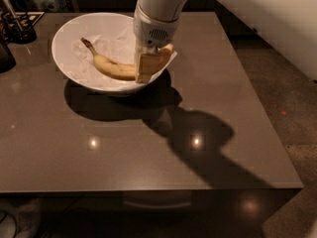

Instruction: Pick banana from white bowl

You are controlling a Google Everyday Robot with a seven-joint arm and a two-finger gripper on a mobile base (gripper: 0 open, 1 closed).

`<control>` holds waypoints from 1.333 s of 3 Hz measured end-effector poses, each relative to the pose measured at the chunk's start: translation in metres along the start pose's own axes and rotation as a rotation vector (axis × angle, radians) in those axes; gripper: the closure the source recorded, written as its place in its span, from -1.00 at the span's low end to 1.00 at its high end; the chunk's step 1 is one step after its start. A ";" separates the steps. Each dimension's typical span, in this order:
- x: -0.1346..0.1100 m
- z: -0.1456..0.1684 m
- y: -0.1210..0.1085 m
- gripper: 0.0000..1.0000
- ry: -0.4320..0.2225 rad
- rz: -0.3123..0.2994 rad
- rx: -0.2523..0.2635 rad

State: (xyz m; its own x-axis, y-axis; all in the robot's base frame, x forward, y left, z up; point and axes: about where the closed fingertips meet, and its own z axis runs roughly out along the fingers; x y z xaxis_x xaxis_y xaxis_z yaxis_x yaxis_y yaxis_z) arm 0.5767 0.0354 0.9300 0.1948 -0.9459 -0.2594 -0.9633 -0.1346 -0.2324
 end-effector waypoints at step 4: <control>0.012 -0.044 0.088 1.00 0.004 0.139 0.078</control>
Offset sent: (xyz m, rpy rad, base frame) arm -0.0963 -0.0408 0.0230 0.0453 -0.0492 -0.1577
